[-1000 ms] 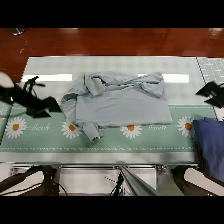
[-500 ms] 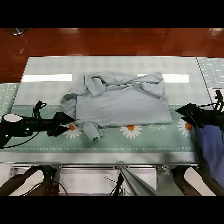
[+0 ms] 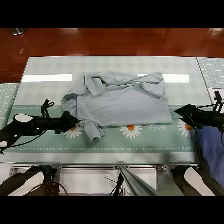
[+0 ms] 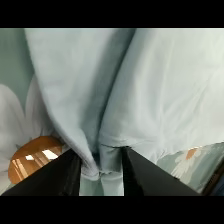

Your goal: Fold the shirts.

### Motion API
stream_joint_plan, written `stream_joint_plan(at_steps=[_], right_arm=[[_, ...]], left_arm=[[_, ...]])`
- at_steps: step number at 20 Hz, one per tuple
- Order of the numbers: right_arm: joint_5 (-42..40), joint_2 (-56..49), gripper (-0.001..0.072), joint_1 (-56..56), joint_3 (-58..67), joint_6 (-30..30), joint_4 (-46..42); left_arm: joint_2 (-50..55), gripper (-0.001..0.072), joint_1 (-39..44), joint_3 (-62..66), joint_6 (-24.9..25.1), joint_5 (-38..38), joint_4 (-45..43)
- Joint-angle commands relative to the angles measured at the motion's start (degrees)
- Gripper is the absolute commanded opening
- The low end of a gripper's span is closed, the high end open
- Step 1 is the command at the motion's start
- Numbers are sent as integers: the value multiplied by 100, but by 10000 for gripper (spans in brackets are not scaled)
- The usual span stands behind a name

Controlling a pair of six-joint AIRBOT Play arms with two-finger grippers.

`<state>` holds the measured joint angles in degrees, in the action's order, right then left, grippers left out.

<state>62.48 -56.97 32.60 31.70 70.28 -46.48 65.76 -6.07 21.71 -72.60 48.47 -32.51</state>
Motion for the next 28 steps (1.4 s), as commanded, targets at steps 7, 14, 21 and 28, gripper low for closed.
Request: stream_joint_plan(at_steps=[7,14,21,28], right_arm=[[136,4,616,2,-4,-7,9],[76,4,616,4,-2,33,13],[337,4,616,378,155,229,-828],[195,-267,616,-393,-350,590,-883]], left_arm=[[61,340,-756,26,365,170,-48],[496,66,308,33,361,-90,-44],[407,22,-369,828,704,1115,-44],[387,22,-350,916,699,1161,-44]])
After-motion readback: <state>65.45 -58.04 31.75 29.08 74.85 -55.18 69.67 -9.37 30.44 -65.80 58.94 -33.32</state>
